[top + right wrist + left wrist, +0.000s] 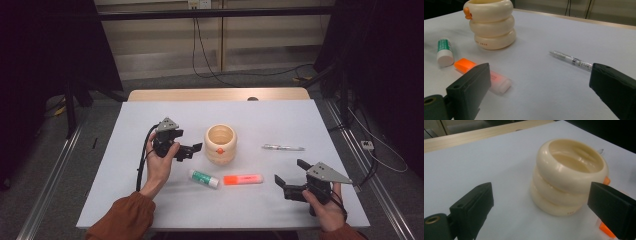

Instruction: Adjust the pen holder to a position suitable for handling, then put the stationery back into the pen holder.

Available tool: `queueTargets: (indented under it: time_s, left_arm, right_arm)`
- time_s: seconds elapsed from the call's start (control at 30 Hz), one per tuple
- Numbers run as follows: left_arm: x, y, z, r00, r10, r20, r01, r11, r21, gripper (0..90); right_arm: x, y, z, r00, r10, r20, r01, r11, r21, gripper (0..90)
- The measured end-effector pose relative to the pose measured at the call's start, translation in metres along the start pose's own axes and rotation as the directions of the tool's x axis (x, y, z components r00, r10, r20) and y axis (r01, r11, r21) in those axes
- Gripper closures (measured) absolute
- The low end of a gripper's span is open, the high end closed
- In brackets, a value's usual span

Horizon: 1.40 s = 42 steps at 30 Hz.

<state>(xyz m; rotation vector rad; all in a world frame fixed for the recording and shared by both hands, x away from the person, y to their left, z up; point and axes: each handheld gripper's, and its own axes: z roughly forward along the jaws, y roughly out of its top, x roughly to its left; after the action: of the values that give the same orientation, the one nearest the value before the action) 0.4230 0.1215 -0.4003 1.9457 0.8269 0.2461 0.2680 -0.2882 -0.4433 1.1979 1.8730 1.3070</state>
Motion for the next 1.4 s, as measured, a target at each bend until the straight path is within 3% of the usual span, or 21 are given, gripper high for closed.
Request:
queueTargets:
  time_s: [0.2,0.37,0.7,0.87,0.93,1.03,1.1,1.3,1.33,1.4]
  left_arm:
    - [0.001,-0.014,-0.008,0.9999,-0.015,0.001,0.015,0.9999,-0.006,6.5]
    - [-0.002,-0.021,-0.018,0.9999,0.011,-0.009,-0.011,0.9999,-0.006,6.6]
    - [-0.002,-0.027,-0.034,0.9998,0.015,-0.014,-0.015,0.9998,-0.014,5.0]
    - [0.000,-0.024,-0.039,0.9985,0.001,0.055,0.002,0.9989,-0.048,6.7]
    - [0.000,-0.022,-0.038,0.9938,0.044,0.102,-0.042,0.9988,-0.023,9.2]
    - [-0.004,-0.023,-0.036,0.9856,0.085,0.146,-0.082,0.9963,-0.024,10.0]
    - [-0.006,-0.022,-0.035,0.9745,0.104,0.199,-0.106,0.9944,-0.001,10.0]
    - [-0.014,-0.023,-0.035,0.9671,0.167,0.192,-0.183,0.9807,0.069,13.9]
    - [-0.015,-0.022,-0.035,0.9563,0.176,0.234,-0.199,0.9769,0.078,16.0]
    - [-0.015,-0.022,-0.034,0.9557,0.155,0.250,-0.186,0.9768,0.106,16.2]
  right_arm:
    - [0.000,0.000,0.000,1.0000,0.001,0.003,-0.001,1.000,-0.001,3.4]
    - [0.000,0.000,-0.002,1.0000,-0.007,-0.006,0.007,1.000,-0.003,3.4]
    - [0.001,-0.001,-0.003,0.9999,-0.010,-0.005,0.010,1.000,-0.002,3.4]
    - [0.001,-0.001,-0.003,0.9999,-0.012,-0.001,0.012,1.000,0.001,3.4]
    - [0.002,-0.001,-0.004,1.0000,-0.010,0.002,0.010,1.000,-0.002,3.4]
    - [0.001,-0.001,-0.004,0.9999,-0.008,0.007,0.008,1.000,0.002,3.4]
    - [0.001,-0.001,-0.004,0.9999,-0.011,0.004,0.011,1.000,0.001,3.4]
    - [0.002,-0.002,-0.005,0.9998,-0.017,-0.013,0.017,1.000,-0.001,3.4]
    - [0.002,-0.001,-0.006,0.9999,-0.012,-0.012,0.012,1.000,-0.004,3.4]
    - [0.001,-0.001,-0.006,0.9998,-0.015,-0.010,0.015,1.000,-0.007,3.4]
